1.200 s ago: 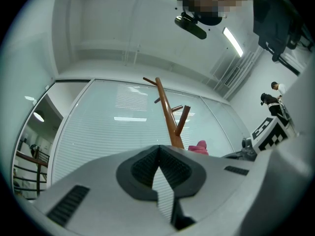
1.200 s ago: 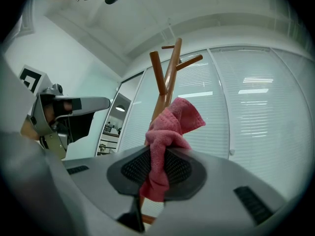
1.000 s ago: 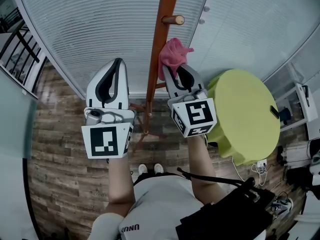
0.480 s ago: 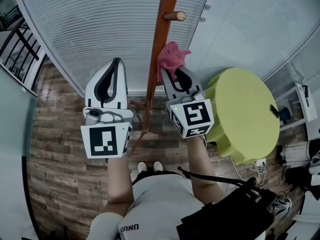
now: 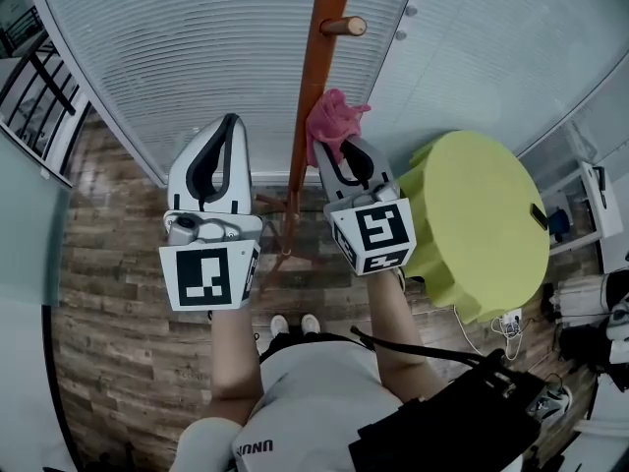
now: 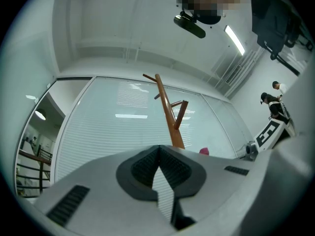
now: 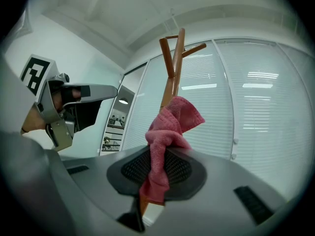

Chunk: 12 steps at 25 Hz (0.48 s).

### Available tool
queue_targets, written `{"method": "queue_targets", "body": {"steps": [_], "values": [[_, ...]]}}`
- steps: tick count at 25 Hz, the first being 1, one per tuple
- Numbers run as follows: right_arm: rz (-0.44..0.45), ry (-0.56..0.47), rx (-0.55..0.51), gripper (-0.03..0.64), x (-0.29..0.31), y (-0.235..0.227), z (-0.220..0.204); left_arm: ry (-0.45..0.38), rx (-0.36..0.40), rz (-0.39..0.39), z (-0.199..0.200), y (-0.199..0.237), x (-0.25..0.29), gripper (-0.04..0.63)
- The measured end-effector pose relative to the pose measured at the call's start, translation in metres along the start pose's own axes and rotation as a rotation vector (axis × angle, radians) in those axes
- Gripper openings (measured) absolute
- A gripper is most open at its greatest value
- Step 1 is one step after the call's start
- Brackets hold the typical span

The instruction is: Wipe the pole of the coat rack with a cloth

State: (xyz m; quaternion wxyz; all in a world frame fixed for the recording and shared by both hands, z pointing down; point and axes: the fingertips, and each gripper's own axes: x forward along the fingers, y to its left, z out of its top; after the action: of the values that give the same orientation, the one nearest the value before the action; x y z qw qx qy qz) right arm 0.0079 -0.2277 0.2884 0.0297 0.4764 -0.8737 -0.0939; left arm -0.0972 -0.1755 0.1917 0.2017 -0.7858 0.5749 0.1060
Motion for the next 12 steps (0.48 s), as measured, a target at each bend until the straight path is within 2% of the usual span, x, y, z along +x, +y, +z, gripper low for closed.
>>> {"method": "queue_targets", "body": {"steps": [12], "values": [[0.010,0.045,0.011,0.074,-0.002,0.010,-0.018,0.016,0.001,-0.004,-0.008,0.003,-0.006,0.012]]}}
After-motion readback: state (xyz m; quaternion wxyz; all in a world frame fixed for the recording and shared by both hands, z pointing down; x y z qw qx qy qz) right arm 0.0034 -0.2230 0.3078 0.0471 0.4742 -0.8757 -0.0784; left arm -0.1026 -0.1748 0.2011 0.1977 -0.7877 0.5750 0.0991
